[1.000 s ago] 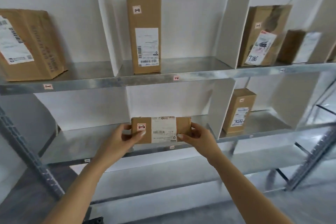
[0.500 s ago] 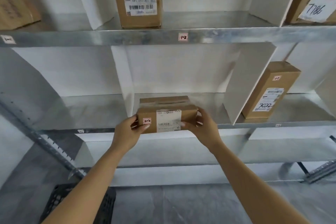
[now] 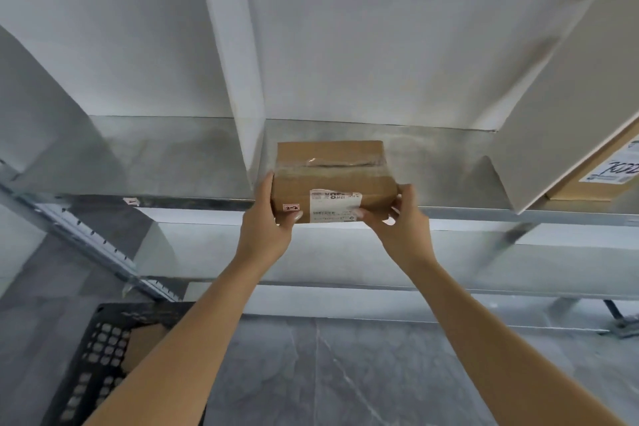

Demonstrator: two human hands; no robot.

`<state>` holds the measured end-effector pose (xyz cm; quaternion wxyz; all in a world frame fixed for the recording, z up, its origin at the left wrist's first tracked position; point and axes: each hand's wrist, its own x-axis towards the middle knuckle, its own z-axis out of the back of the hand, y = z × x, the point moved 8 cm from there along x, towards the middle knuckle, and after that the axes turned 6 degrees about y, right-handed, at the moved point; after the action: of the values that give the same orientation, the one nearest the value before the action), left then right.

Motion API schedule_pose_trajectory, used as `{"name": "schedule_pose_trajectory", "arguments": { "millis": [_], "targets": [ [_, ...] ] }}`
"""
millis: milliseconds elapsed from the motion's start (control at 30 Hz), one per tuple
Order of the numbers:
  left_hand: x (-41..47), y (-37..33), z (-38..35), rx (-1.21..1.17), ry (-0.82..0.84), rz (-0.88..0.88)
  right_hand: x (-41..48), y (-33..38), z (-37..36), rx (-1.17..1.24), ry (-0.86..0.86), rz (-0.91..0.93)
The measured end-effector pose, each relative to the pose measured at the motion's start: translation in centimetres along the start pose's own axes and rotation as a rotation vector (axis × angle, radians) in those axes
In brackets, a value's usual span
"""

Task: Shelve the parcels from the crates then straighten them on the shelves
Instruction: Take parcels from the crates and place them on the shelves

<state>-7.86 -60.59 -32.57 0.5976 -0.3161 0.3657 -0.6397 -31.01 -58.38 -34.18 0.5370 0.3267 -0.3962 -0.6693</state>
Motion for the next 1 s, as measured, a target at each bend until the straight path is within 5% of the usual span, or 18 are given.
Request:
{"name": "schedule_pose_trajectory", "arguments": {
  "millis": [600,867,1000],
  "targets": [
    [5.7,-0.4,-0.6,-0.033,-0.054,0.067,5.2,1.0,0.0,-0.152,-0.021,0.012],
    [-3.6,0.7,0.5,-0.052,-0.123,0.138,-3.3,3.1,2.4,-0.16,-0.095,0.119],
    [-9.5,3.7,1.3,-0.084,-0.12,0.18,-6.8,3.9,-0.8,-0.144,0.024,0.123]
  ]
}}
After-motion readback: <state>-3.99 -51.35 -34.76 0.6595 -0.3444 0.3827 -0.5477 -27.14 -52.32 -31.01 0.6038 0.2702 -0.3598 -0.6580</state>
